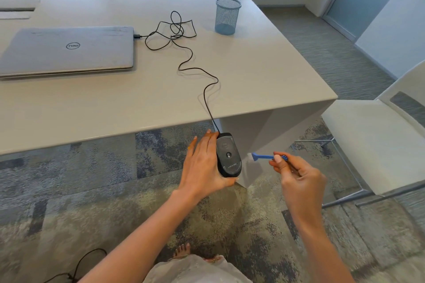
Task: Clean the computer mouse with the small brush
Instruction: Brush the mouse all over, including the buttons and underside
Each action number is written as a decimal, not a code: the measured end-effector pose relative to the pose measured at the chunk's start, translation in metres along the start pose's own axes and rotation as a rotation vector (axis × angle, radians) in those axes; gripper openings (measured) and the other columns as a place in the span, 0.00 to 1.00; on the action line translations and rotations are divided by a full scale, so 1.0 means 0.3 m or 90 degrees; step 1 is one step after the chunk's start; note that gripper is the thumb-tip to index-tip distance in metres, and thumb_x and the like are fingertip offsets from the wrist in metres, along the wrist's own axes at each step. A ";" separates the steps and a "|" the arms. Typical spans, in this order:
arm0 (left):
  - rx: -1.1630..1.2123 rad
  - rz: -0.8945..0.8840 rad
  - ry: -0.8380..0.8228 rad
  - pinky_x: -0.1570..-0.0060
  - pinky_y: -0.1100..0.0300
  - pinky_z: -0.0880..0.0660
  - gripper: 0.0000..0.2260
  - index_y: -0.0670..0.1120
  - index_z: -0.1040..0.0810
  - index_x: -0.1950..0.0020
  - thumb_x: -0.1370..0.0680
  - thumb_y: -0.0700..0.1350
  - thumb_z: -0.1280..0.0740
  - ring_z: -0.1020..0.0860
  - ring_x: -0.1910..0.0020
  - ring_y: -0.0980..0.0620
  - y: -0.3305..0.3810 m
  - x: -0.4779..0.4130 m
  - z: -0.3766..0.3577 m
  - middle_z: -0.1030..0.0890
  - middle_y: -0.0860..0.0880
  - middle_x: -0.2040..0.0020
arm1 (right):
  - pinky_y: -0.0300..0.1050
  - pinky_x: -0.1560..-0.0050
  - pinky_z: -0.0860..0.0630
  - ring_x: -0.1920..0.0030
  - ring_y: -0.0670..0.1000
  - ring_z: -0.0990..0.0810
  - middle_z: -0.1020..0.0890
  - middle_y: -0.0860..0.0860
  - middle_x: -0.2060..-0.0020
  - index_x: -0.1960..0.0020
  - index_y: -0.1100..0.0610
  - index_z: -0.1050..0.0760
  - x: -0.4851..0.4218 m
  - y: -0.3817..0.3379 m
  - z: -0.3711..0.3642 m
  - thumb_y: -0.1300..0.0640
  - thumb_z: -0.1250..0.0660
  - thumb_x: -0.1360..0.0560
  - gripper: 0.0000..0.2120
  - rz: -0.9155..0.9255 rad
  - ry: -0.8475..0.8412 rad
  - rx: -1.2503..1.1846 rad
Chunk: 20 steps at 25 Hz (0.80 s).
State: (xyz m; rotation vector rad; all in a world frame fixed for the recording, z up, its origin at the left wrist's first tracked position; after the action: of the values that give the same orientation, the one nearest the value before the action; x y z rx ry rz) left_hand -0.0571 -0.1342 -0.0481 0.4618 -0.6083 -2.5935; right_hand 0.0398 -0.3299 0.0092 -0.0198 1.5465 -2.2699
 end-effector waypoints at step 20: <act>-0.013 -0.022 -0.018 0.25 0.46 0.46 0.52 0.40 0.38 0.24 0.38 0.67 0.24 0.34 0.26 0.46 0.022 0.006 -0.014 0.31 0.43 0.27 | 0.50 0.61 0.17 0.62 0.49 0.15 0.14 0.49 0.59 0.46 0.55 0.17 -0.006 -0.122 -0.110 0.60 0.31 0.22 0.07 0.106 -0.071 0.008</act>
State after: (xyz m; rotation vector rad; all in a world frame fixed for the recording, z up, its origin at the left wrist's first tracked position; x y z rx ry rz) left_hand -0.0547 -0.1420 -0.0489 0.4347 -0.5878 -2.6408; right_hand 0.0225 -0.2884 0.0295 -0.0126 1.4227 -2.1111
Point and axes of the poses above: each hand's wrist, its own x-axis away from the middle knuckle, its own z-axis out of the back of the hand, y = z × x, the point moved 8 cm from there along -x, towards the middle knuckle
